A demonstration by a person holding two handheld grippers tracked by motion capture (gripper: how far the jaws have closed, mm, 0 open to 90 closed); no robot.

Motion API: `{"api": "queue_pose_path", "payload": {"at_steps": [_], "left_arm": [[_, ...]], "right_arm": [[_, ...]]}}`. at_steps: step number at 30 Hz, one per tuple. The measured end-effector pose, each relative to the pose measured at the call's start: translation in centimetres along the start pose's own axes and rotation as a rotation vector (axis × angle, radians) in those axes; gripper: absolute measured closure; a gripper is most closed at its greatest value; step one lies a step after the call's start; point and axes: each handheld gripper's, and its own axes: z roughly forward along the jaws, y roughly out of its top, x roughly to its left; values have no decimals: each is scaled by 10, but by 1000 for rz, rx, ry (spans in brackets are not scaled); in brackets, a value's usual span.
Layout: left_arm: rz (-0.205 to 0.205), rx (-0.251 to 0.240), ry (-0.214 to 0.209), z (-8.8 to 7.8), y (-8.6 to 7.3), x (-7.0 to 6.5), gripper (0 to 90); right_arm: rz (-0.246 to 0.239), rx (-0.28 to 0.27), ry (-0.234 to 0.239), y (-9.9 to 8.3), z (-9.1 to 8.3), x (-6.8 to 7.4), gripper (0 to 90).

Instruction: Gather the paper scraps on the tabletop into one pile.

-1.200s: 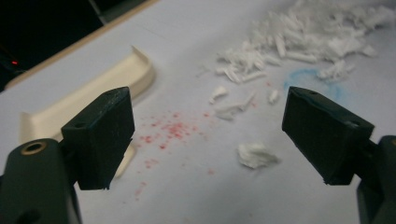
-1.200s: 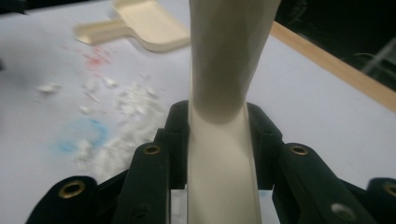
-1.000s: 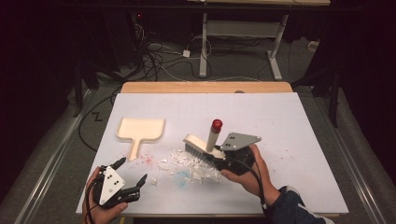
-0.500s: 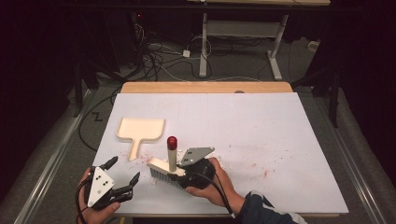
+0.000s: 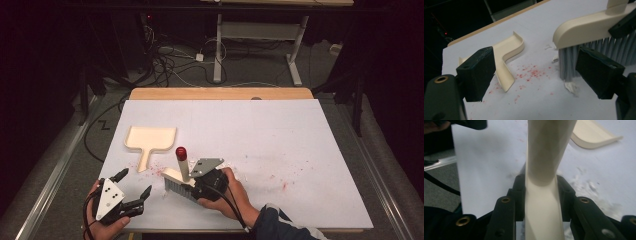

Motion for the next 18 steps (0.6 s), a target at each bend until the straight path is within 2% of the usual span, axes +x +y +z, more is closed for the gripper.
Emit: {"api": "queue_pose_path", "payload": {"at_steps": [2,5,7,9,11,13,16,18], "left_arm": [[6,5,-7,2,0,-2,159],[13,12,-11,3,1,-3,159],[20,18,-10,4,1,-3,159],[12,10,-10,3,1,-3,159],[14,9,-2,2,1,-2,159],[12,2,0,1,0,-2,159],[20,-2,16,-2,1,-2,159],[22,-8,32,-4,1,0,159]], "right_arm": [[-5,9,-30,-1,-4,-6,682],[-9,17,-100,-3,-14,-16,683],[11,5,-108,-4,-20,-22,683],[38,-33,-101,-3,-29,-25,683],[58,-64,-71,-1,-34,-23,683],[71,-83,-14,3,-35,-17,683],[54,-78,57,8,-29,-4,683],[62,-72,106,10,-21,3,683]]}}
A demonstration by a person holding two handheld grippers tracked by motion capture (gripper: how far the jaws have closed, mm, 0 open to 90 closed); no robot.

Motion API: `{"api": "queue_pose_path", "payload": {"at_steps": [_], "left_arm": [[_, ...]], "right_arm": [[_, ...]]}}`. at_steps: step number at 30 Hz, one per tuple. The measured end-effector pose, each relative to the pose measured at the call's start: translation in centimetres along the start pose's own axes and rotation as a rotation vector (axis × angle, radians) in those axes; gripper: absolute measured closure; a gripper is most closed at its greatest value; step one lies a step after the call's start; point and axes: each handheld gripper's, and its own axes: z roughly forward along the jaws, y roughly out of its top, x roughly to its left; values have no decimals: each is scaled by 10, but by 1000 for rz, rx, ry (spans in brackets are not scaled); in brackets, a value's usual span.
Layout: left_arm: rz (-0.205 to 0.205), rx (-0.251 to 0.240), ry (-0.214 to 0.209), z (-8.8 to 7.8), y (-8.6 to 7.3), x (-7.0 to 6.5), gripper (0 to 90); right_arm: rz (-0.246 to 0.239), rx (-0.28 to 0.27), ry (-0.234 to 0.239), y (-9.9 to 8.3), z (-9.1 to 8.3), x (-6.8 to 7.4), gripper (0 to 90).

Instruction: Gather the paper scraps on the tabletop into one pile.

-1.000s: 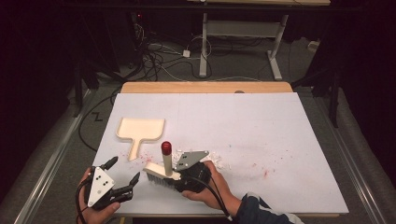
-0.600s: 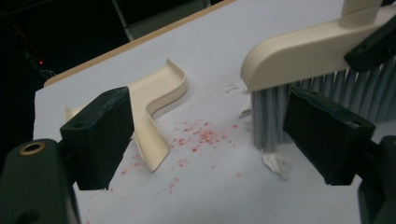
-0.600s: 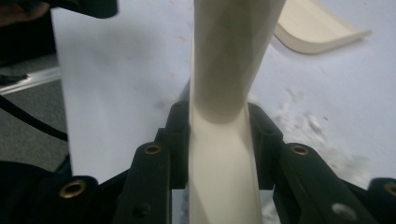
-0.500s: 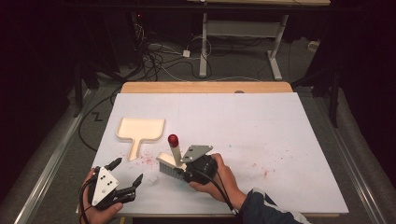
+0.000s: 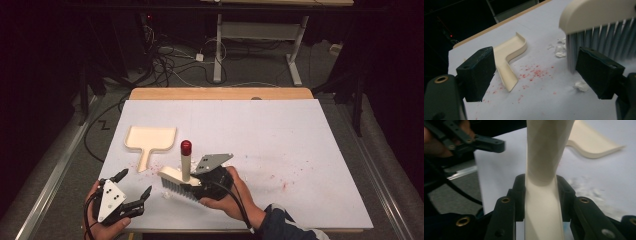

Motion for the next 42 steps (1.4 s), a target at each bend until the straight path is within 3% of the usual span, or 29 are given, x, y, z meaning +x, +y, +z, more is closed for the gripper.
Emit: {"api": "queue_pose_path", "payload": {"at_steps": [6,8,13,16,18,20,23,25,27,33,36,42], "left_arm": [[-8,-2,-20,1,0,-1,159],[-6,12,-37,4,-1,-3,159],[18,53,-72,12,-3,-10,159],[25,68,-93,16,-3,-13,159],[31,82,-108,19,-3,-16,159],[50,99,-116,22,-4,-20,159],[59,109,-132,25,-3,-23,159],[89,119,-134,29,-3,-24,159],[116,147,-140,32,-2,-30,159],[158,167,-152,36,-1,-37,159],[155,169,-153,35,-2,-36,159],[166,176,-144,35,-2,-38,159]], "right_arm": [[-5,55,59,-6,25,12,683],[-24,67,44,-6,29,13,683],[5,65,-47,-9,25,-2,682],[27,77,-80,-15,18,-14,682],[30,76,-106,-18,10,-21,682],[26,75,-163,-22,-1,-29,682],[52,83,-209,-31,-17,-45,682],[70,78,-206,-36,-26,-53,682],[55,71,-218,-39,-34,-57,682],[-20,6,-155,-29,-75,-46,683],[-40,14,-169,-34,-97,-47,683],[-45,59,-205,-63,-135,-47,683]]}}
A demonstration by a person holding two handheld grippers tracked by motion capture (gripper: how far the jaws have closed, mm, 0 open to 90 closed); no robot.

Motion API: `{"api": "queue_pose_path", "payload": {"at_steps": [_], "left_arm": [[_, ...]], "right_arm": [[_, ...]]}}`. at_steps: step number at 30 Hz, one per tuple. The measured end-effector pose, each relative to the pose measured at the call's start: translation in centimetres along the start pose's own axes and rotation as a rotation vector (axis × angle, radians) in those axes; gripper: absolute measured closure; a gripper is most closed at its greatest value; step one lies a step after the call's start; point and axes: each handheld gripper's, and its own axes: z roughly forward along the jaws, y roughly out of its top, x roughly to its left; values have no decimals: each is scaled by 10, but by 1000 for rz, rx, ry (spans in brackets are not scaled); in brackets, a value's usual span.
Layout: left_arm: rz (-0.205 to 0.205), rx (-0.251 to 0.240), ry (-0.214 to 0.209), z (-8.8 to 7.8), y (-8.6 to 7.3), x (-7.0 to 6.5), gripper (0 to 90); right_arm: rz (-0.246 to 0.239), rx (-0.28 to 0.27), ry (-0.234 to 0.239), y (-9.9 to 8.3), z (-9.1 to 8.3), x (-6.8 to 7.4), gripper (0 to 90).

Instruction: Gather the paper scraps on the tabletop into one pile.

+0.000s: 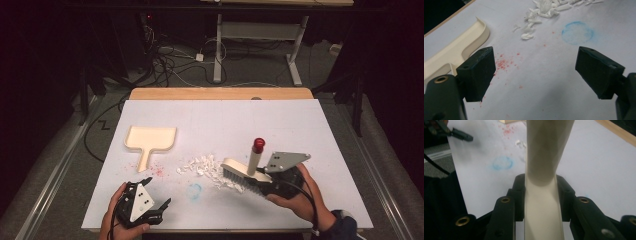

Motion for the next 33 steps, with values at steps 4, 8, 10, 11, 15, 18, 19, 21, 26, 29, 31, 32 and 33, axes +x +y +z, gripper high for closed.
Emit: {"api": "queue_pose_path", "payload": {"at_steps": [4,8,10,11,15,18,19,21,26,29,31,32,33], "left_arm": [[10,13,2,1,1,-1,159],[11,18,2,2,0,0,159],[11,19,1,2,1,-1,159],[14,19,-2,2,1,-1,159],[21,21,-10,3,1,-1,159],[18,23,-16,4,0,-1,159],[19,24,-19,5,0,-1,159],[24,30,-23,6,0,-1,159],[27,28,-22,7,0,0,163],[29,31,-23,8,0,0,163],[31,32,-18,7,-1,0,163],[26,26,-13,6,-1,0,163],[21,21,-12,5,-1,1,163]], "right_arm": [[3,44,-29,-23,-19,-4,683],[33,105,-43,-38,-30,-6,683],[32,131,-33,-41,-28,-7,683],[32,137,-21,-42,-24,-6,683],[28,142,13,-41,-2,-3,683],[22,122,-4,-35,12,-4,683],[17,116,-13,-32,16,-4,683],[24,103,-15,-28,25,-8,683],[20,73,-26,-12,37,-17,683],[27,52,-33,-7,37,-21,682],[30,41,-36,-8,32,-22,682],[31,36,-36,-8,27,-23,682],[40,27,-37,-9,22,-24,681]]}}
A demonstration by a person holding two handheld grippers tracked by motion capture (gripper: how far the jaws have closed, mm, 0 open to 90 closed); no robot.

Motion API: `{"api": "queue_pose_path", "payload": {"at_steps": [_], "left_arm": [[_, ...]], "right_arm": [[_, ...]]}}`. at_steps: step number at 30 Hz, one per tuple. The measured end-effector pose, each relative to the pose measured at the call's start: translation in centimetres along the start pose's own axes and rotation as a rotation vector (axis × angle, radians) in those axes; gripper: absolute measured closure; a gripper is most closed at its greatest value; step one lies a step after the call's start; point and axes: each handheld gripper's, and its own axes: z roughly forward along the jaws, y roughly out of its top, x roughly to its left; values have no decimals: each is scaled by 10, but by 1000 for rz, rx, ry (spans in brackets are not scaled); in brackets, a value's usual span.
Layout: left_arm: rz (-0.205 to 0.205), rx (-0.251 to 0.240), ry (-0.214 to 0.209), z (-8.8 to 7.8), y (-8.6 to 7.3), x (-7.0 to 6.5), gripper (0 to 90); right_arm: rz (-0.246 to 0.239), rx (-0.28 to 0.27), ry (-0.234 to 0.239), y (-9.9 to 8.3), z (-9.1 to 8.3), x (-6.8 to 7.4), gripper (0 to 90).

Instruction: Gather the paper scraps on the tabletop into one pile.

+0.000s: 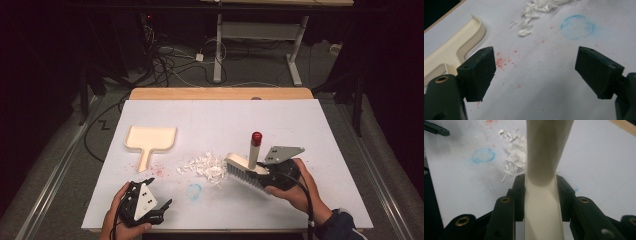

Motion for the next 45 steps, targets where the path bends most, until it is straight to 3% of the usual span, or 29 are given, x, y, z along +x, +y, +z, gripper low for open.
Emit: {"api": "queue_pose_path", "payload": {"at_steps": [5,8,11,14,16,19,21,24,28,32,34,45], "left_arm": [[-5,-5,8,-1,0,1,163],[1,-2,6,0,2,0,168],[6,0,0,1,3,-1,170],[8,3,-6,3,3,-1,170],[10,4,-8,4,3,-2,170],[7,5,-11,4,3,-2,170],[7,4,-12,4,3,-2,170],[6,-5,-13,3,4,-1,170],[-1,-14,-15,2,3,-1,170],[-1,-14,-19,2,3,0,170],[-2,-16,-21,2,2,0,170],[-4,-14,-8,0,1,1,170]], "right_arm": [[58,-87,-62,-3,-35,-13,681],[103,-107,-140,-7,-41,-22,681],[129,-75,-235,-14,-30,-29,681],[164,-38,-255,-20,-9,-33,682],[159,-8,-294,-20,6,-32,682],[155,11,-335,-18,23,-26,681],[166,-7,-351,-13,32,-20,682],[192,-33,-348,-3,48,-5,682],[176,-66,-319,16,71,13,681],[229,-120,-276,31,82,17,682],[220,-137,-283,37,86,18,681],[207,-211,-259,45,58,4,681]]}}
